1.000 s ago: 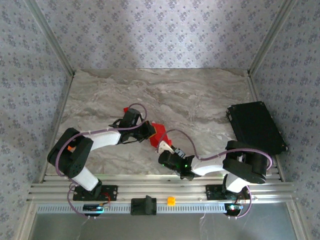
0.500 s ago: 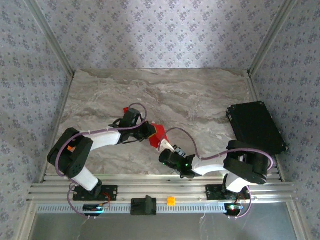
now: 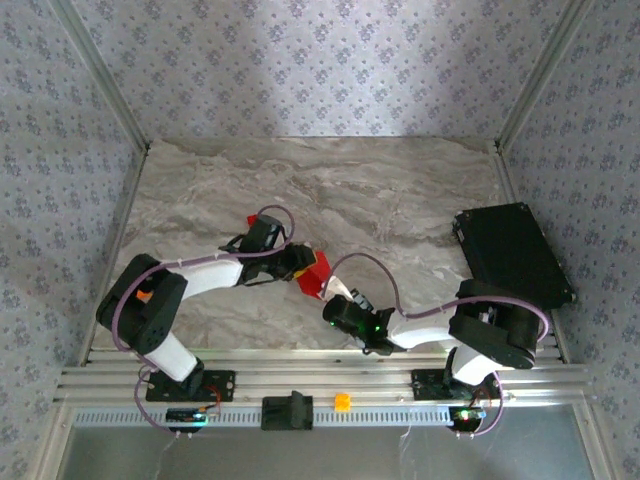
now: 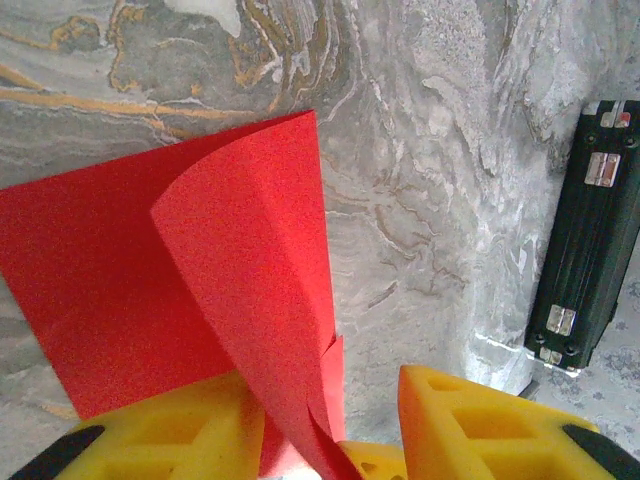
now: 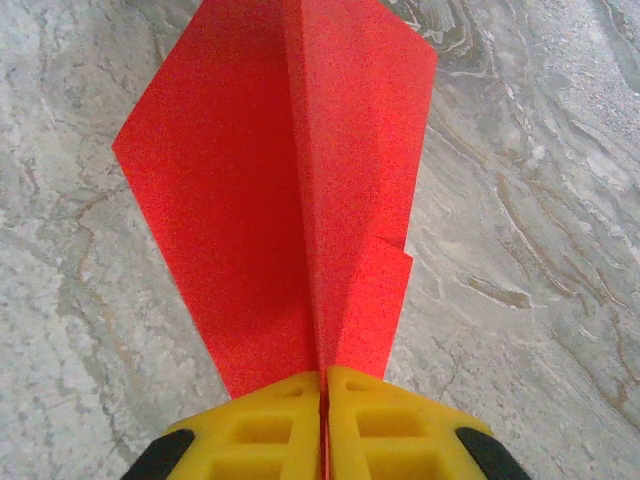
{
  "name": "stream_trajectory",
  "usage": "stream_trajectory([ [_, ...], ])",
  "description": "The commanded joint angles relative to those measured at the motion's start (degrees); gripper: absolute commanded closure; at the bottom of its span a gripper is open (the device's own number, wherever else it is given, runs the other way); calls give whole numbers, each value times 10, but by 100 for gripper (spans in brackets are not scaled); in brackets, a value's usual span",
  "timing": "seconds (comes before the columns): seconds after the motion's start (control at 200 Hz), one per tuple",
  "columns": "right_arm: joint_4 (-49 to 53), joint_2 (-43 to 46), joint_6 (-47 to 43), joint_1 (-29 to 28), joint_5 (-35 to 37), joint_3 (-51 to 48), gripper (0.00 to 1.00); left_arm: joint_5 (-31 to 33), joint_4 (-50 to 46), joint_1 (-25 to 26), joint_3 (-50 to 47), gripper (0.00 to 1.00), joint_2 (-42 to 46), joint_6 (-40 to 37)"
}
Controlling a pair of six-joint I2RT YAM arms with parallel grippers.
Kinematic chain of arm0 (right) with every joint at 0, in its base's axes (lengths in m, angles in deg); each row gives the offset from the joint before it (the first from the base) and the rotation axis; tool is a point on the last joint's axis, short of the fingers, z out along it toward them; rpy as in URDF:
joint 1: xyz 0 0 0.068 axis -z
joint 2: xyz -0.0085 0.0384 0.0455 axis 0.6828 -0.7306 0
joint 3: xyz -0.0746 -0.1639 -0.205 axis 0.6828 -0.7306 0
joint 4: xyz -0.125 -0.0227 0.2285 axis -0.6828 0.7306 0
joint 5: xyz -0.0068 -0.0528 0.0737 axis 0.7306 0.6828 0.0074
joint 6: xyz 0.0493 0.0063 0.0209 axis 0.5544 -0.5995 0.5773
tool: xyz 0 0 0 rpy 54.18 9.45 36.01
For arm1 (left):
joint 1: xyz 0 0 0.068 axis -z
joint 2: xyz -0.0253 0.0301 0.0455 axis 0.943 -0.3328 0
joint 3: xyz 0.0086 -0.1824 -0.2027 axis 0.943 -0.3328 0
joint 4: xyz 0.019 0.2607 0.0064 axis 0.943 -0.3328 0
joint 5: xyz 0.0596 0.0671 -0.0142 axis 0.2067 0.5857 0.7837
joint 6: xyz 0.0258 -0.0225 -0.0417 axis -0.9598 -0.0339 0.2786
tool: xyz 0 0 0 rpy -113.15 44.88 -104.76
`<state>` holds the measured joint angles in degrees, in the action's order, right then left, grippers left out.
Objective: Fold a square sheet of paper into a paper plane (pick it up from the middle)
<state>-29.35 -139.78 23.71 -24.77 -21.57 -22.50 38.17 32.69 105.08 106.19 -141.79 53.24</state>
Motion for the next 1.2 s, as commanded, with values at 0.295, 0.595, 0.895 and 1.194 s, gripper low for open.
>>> stream_trajectory([
  [0.295,5,13,14,7,6,-2,83,3,-32,2,28,80,-12,-16],
  [0.595,25,9,5,8,17,9,82,-1,-32,2,31,87,-13,-20],
  [0.895,15,9,11,10,8,8,87,-3,-34,2,32,87,-18,-25],
  [1.194,15,15,22,16,-9,6,95,3,-38,2,31,85,-11,-25],
])
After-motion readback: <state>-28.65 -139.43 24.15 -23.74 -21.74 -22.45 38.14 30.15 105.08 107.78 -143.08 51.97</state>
